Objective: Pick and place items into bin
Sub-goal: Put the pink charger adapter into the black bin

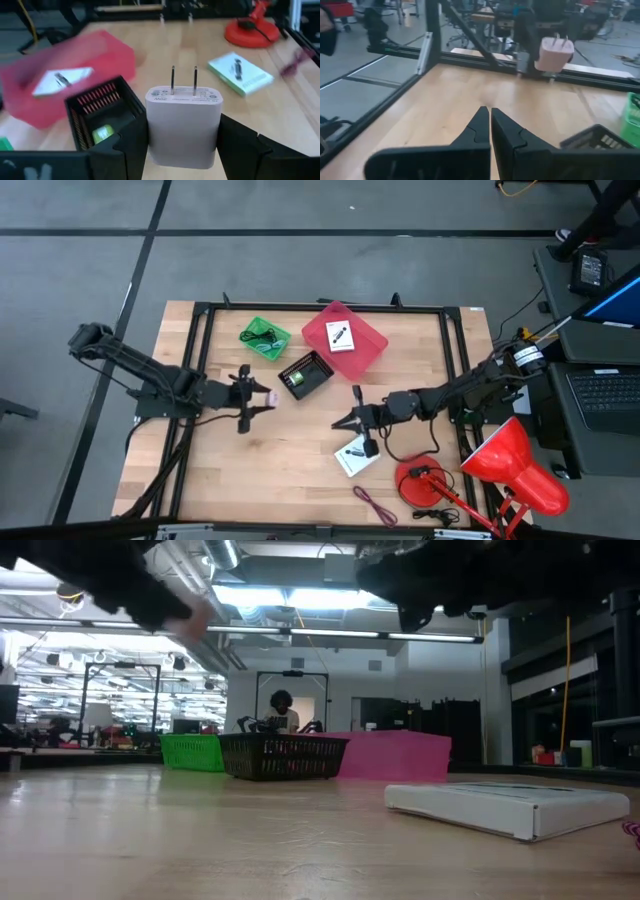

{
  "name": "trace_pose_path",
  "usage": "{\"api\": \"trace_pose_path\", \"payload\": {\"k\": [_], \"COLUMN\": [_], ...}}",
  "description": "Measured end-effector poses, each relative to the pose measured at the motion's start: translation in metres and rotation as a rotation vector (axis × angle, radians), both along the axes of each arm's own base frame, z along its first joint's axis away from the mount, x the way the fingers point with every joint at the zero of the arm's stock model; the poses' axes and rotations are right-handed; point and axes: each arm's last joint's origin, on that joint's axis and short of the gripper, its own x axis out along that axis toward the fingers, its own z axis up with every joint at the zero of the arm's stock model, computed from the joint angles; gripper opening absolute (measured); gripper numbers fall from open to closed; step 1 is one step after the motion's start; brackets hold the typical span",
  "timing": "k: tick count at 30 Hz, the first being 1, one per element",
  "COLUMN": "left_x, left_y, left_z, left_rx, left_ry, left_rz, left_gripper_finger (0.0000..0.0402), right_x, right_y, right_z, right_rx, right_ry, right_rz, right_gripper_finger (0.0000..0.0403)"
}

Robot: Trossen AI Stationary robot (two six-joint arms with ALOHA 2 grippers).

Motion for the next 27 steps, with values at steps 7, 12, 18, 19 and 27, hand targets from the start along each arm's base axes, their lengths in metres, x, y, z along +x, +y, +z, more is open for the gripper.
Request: {"api": "trace_pose_path", "payload": {"k": [7,12,18,19,27], "left_x": [0.019,0.036,0.053,0.056,0.069], "left_y": [0.01,0.019,0.039,0.043,0.083], "left_z": [-0.003,-0.012,-0.02,-0.021,-0.028], "left_rx": [0.095,0.116,0.139,0.134,0.081], "left_ry": [-0.041,-0.036,-0.06,-0.064,-0.047], "left_rz": [0.096,0.131,0.15,0.15,0.173], "left_gripper_finger": [0.019,0.019,0.019,0.019,0.019], "right_x": [0.003,0.006,0.008,0.008,0.009], "right_y": [-0.012,-0.023,-0.033,-0.034,-0.047], "right_z": [0.0,0.001,-0.001,-0.001,-0.002], "right_rx": [-0.006,-0.029,-0.003,-0.006,-0.055], "right_ry": [0.001,-0.016,0.007,0.006,0.01], "right_rz": [-0.041,-0.069,-0.109,-0.112,-0.145], "right_gripper_finger": [0.0,0.0,0.0,0.0,0.0]}}
